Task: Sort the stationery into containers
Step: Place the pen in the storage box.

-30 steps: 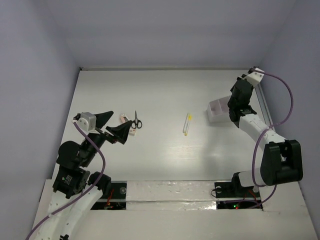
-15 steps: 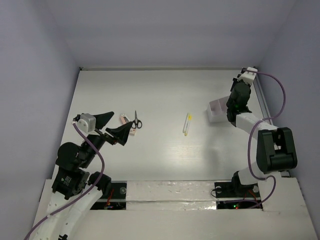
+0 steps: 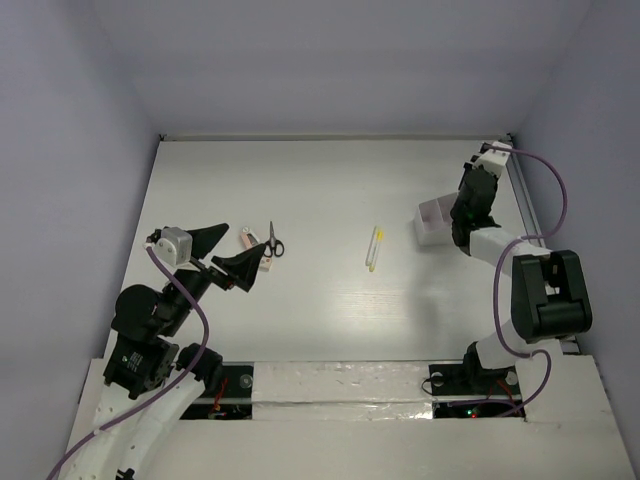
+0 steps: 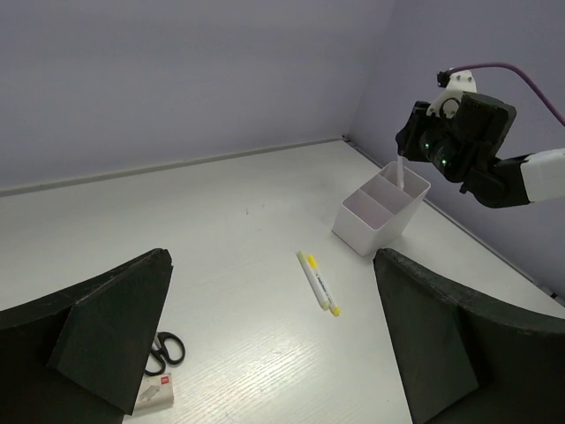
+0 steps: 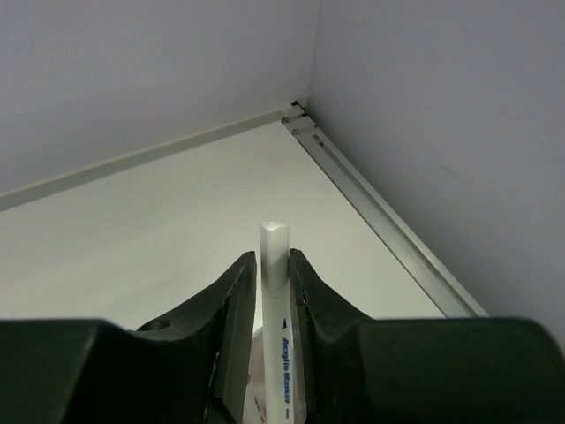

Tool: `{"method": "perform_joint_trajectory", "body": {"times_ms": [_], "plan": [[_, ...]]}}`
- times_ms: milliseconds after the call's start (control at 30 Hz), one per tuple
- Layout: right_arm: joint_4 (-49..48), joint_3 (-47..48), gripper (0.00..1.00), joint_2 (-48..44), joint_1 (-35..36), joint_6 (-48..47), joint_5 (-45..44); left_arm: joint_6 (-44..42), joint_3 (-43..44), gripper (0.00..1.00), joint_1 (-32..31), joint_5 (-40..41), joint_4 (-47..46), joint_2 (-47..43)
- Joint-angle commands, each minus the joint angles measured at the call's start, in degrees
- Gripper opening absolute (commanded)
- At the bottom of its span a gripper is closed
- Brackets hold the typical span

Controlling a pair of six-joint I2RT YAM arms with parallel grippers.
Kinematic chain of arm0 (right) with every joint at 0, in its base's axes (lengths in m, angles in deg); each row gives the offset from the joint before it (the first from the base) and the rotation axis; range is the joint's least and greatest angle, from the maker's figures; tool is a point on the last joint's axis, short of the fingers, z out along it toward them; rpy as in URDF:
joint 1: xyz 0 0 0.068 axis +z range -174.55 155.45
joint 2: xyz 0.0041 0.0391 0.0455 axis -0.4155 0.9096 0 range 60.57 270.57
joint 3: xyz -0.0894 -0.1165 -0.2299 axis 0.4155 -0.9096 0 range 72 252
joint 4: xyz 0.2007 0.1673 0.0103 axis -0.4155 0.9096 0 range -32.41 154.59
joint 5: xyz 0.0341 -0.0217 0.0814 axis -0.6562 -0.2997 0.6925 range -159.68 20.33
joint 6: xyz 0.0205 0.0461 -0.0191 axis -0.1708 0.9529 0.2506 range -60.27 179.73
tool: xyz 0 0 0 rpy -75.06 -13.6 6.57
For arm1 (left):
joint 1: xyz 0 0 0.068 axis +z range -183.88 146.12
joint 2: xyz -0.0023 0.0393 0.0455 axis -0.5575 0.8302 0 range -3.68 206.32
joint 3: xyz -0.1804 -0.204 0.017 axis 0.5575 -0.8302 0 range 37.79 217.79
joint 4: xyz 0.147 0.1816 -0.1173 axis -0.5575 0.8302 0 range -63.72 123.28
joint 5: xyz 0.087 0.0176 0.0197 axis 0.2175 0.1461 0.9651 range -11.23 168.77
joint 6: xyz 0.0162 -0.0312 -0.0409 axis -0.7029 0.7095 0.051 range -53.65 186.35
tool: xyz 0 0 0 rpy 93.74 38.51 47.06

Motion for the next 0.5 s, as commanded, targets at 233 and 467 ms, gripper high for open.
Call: {"method": "perform_joint_trajectory", "body": {"times_ms": [233, 467], "plan": [[11.95, 1.66, 0.54, -7.9, 4.95, 8.41, 3.82, -0.57, 2.35, 0.99, -0.28, -0.09, -2.25, 0.06], [31.65, 7.46, 0.26, -7.03, 19.8, 17.44, 7.6, -0.57, 2.35, 0.99, -0.28, 0.26, -2.08, 0.32]]}}
